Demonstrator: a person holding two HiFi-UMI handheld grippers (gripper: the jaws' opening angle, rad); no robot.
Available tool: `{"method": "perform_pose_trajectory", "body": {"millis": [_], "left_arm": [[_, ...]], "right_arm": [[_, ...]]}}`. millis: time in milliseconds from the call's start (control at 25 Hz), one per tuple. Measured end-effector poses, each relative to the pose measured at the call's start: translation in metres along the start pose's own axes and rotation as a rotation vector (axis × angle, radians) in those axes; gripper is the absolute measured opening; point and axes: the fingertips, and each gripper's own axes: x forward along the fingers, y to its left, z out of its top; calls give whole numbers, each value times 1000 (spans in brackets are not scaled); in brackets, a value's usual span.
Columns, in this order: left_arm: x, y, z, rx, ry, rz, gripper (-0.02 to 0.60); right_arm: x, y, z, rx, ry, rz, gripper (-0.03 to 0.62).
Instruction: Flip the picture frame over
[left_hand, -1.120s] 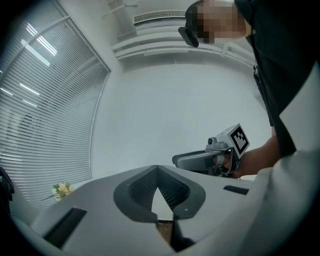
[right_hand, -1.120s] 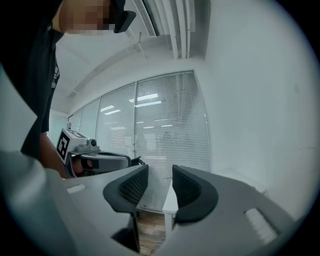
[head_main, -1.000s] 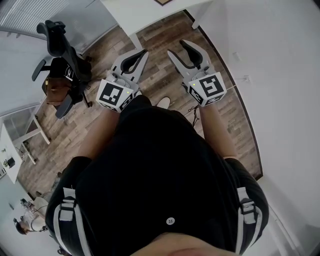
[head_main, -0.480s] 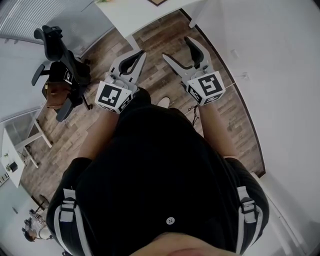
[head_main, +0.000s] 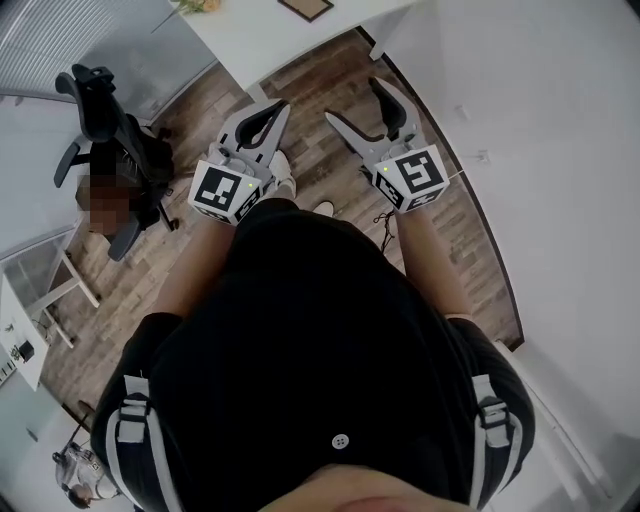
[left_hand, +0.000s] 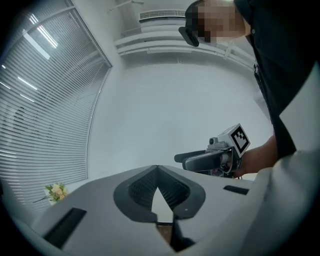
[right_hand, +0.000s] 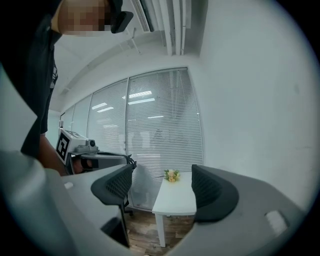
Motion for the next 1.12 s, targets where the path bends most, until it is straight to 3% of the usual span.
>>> {"method": "perform_pose_trajectory", "body": {"millis": [1120], "left_arm": [[80, 231, -10, -70, 6, -42, 3]], "right_arm": [[221, -75, -5, 14, 128, -33, 371]]}}
